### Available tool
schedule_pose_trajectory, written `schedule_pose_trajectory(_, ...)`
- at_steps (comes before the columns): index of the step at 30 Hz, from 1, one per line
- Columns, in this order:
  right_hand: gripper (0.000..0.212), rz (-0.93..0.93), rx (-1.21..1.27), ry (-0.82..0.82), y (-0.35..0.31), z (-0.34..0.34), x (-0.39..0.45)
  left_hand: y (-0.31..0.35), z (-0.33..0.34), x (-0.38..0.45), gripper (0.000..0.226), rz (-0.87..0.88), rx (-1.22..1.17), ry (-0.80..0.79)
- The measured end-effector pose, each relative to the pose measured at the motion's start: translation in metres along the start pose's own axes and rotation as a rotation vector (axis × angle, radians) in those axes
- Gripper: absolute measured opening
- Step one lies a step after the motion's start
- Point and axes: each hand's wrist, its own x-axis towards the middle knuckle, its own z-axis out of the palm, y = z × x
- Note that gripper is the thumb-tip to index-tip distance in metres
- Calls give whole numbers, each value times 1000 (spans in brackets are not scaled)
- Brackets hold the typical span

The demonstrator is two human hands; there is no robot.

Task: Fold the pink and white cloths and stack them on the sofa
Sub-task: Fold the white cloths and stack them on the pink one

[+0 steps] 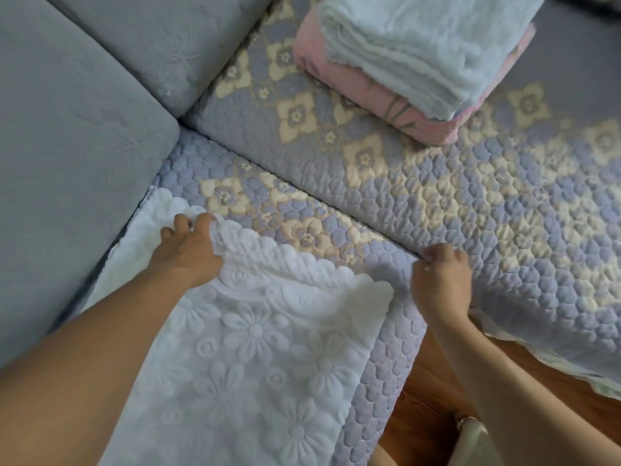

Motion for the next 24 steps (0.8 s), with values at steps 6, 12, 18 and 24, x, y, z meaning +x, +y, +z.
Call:
schedule_pose_trajectory(6, 57, -299, -201, -378, -3, 31, -23, -27, -29, 46, 66, 247, 456, 236)
schedule_pose_trajectory(12, 25, -183, -217, -527, -5, 31, 2, -39, -45, 70, 38, 427, 627, 250)
schedule_pose_trajectory(18, 37, -16, -42, -375, 3, -6, 28, 6, -87, 73, 23, 430, 478, 309)
schedule_pose_trajectory(24, 12, -13, 278, -302, -15, -85, 23, 46, -135, 42, 18, 378, 176, 546)
